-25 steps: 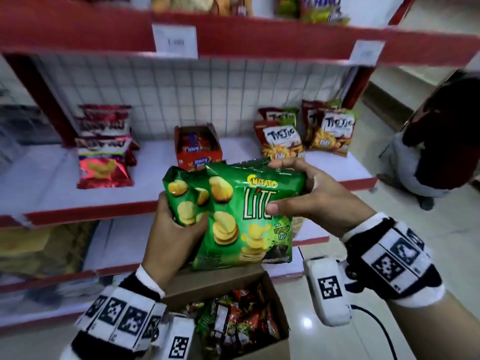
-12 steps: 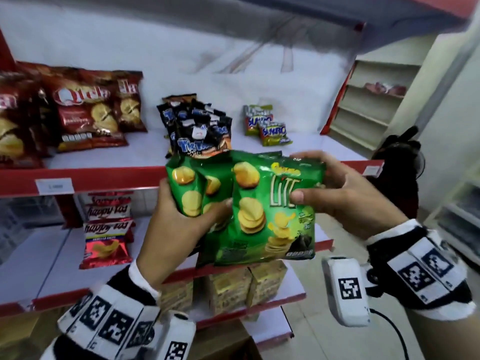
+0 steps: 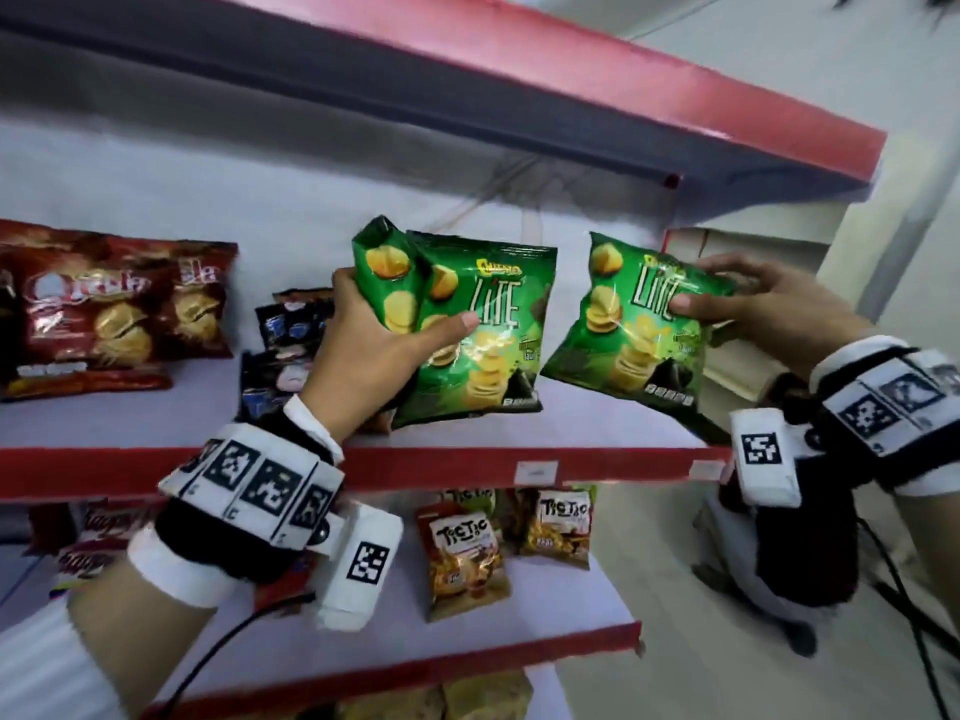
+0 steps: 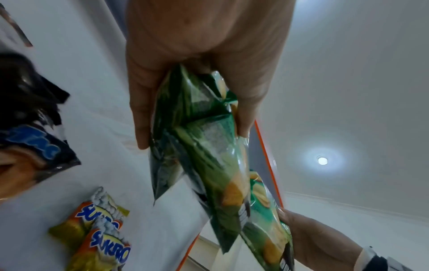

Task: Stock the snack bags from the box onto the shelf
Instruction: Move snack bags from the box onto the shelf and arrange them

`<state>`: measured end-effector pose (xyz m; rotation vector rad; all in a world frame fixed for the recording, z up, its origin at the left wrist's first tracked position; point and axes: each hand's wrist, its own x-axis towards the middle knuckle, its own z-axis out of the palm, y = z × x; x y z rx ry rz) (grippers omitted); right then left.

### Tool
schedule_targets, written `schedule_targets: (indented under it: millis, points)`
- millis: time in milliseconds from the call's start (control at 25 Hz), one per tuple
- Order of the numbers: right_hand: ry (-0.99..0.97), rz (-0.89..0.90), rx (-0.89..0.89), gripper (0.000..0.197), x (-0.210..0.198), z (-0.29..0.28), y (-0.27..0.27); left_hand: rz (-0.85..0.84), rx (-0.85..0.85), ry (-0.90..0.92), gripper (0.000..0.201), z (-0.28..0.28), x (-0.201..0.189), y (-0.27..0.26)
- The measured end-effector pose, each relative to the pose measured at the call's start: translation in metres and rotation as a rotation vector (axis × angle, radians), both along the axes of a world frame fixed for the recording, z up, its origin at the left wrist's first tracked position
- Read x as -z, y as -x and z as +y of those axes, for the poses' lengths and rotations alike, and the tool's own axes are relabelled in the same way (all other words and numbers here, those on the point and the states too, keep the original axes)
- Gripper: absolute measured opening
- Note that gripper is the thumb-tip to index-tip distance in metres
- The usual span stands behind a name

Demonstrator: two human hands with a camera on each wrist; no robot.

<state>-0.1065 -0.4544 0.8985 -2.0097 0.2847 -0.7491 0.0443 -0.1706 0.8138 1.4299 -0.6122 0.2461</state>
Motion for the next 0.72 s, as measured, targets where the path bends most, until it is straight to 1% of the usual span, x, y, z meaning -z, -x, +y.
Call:
schedule_targets:
  millis: [120,280,360,440,520,600,640,720]
  points:
    - [0.083,0.049,0.022,0.047,-0.007,-0.06,-0.038,0.019,-0.049,-0.006,0.087,-0.046,-0.016,-0.015]
    - [0.18,0.208,0.027,0.049,-0.004,-0.122,-0.101,0.076,-0.003,0.01,0.091,-0.105,-0.032,-0.038]
    - [0.207,0.267,0.049,0.047,0.006,-0.138,-0.131,0.137,0.016,0.029,0.086,-0.123,-0.033,-0.048]
    - [0.191,0.291,0.049,0.045,0.02,-0.151,-0.157,0.186,0.011,0.028,0.085,-0.139,-0.033,-0.056]
    - [0.19,0.336,0.054,0.047,0.037,-0.16,-0.18,0.198,0.016,0.008,0.083,-0.15,-0.032,-0.06]
    - [0.218,0.343,0.116,0.052,0.054,-0.165,-0.2,0.189,0.037,-0.011,0.079,-0.158,-0.03,-0.063]
    - [0.271,0.347,0.164,0.053,0.061,-0.166,-0.207,0.179,0.046,-0.023,0.075,-0.16,-0.029,-0.064]
    - [0.471,0.427,0.229,0.051,0.066,-0.167,-0.215,0.163,0.069,-0.044,0.067,-0.166,-0.029,-0.063]
